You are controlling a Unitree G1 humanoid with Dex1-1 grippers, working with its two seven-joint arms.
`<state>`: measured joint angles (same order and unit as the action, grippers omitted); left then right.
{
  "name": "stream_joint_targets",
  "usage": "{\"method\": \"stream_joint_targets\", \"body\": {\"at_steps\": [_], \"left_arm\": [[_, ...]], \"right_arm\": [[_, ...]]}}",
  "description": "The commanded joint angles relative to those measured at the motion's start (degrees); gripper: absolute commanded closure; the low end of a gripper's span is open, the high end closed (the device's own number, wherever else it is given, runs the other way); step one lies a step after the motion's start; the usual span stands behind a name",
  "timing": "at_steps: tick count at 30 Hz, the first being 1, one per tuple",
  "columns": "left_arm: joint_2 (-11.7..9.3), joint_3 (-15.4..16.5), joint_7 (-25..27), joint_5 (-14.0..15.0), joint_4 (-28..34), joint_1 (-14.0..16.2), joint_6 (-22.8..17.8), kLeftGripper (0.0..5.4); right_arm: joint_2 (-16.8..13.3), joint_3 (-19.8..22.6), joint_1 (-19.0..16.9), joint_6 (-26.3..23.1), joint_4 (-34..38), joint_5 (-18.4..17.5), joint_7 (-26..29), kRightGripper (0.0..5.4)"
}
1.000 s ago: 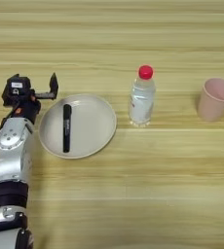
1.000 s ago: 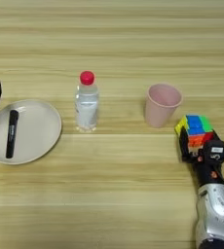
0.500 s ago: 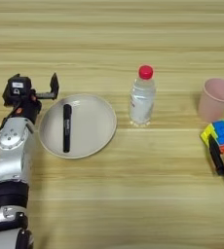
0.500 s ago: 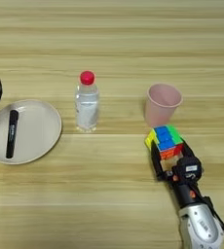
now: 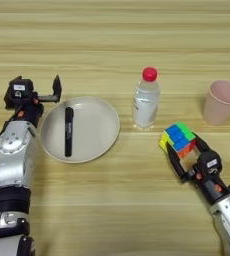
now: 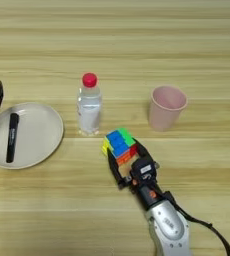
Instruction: Move the objects on the table
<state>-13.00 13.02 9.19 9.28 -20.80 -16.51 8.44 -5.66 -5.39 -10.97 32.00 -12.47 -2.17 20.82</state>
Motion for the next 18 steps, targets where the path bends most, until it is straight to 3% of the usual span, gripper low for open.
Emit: {"method": "stream_joint_targets", "body": {"at_steps": [1, 8, 9, 18], "left_arm": [[0.1, -0.1, -0.1, 0.0, 0.8, 0.3, -0.2, 0.0], [0.1, 0.1, -0.3, 0.0, 1.0, 0.6, -0.1, 0.0], [0.1, 0.2, -0.3, 0.0, 1.0, 0.6, -0.1, 0.0], [0.2, 0.2, -0.2, 0.1, 0.9, 0.7, 0.0, 0.0]], "right_arm": [[1.1, -1.5, 2.1, -0.2, -2.8, 1.1, -0.8, 1.97], [2.1, -3.1, 3.3, 0.5, -5.8, 1.6, -1.0, 1.97], [2.1, -3.2, 3.3, 0.7, -5.9, 1.7, -1.1, 1.67], [1.2, -3.6, 1.9, 0.7, -2.4, 2.0, -2.1, 0.69]]}}
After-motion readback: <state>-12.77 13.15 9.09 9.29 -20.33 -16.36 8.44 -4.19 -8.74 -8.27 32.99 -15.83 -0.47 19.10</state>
